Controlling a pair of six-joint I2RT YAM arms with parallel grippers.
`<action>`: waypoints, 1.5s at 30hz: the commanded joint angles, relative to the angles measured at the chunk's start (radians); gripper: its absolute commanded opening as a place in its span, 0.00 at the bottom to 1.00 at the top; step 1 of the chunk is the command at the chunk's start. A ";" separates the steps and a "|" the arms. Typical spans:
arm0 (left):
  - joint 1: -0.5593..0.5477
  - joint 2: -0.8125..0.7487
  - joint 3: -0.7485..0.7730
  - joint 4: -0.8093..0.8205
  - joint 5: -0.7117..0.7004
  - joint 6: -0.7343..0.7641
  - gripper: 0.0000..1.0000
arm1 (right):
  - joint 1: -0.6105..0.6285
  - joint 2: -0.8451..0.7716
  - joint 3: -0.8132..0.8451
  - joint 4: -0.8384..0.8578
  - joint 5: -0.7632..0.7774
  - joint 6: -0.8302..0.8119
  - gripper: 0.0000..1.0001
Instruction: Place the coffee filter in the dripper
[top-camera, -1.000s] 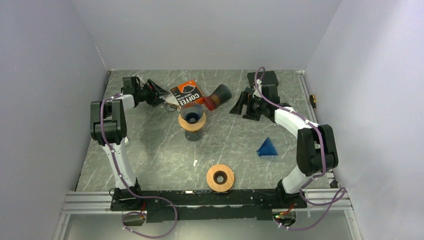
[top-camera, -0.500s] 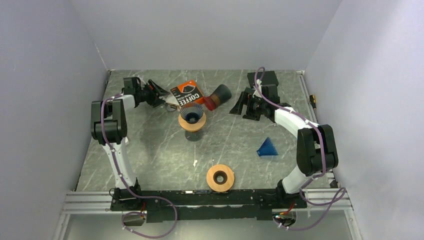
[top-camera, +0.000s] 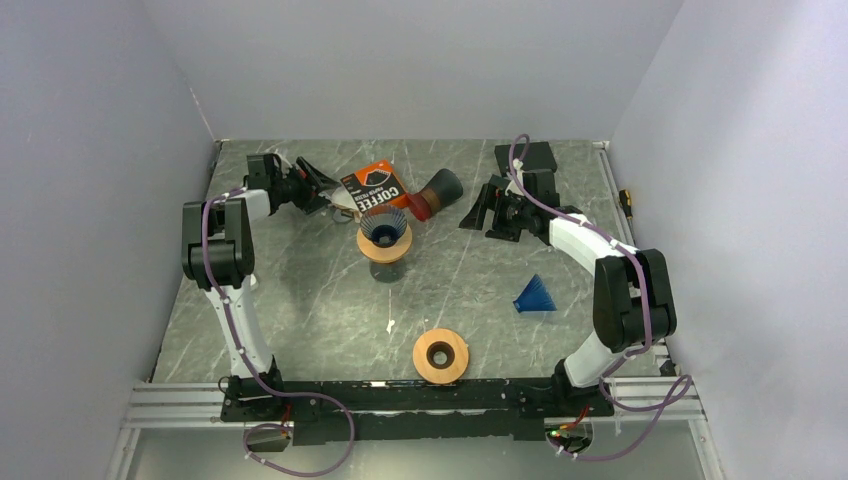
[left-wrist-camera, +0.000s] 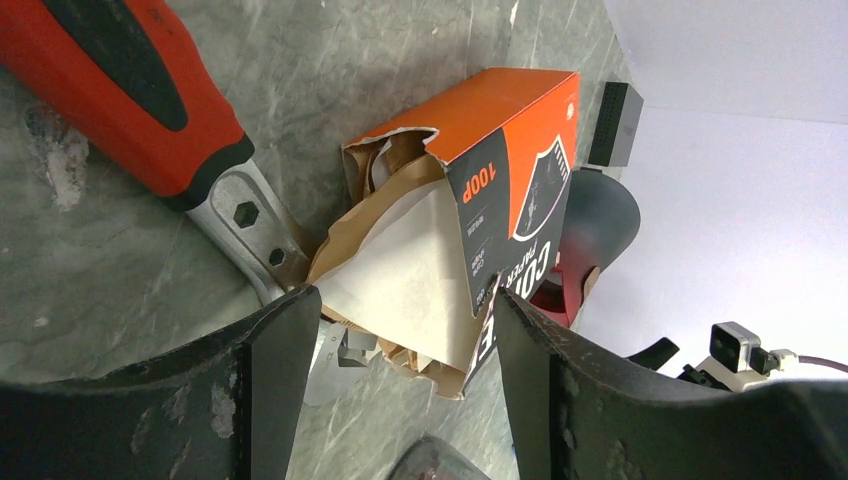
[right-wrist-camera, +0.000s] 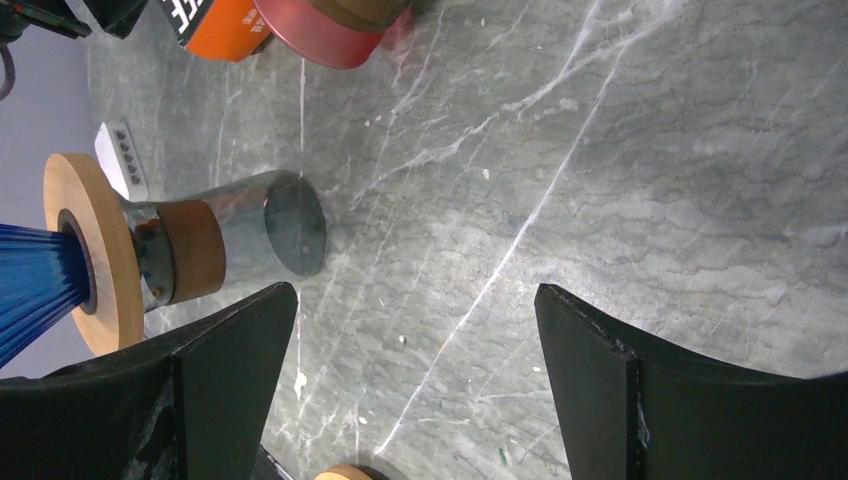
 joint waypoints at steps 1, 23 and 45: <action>-0.006 0.009 -0.014 0.058 0.005 -0.015 0.70 | -0.003 -0.025 0.003 0.016 0.018 -0.014 0.94; -0.007 -0.005 -0.065 0.143 0.017 -0.056 0.36 | -0.003 -0.025 0.006 0.007 0.020 -0.017 0.94; -0.001 -0.169 -0.171 0.067 -0.009 0.013 0.00 | -0.004 -0.033 -0.003 0.015 0.017 -0.010 0.94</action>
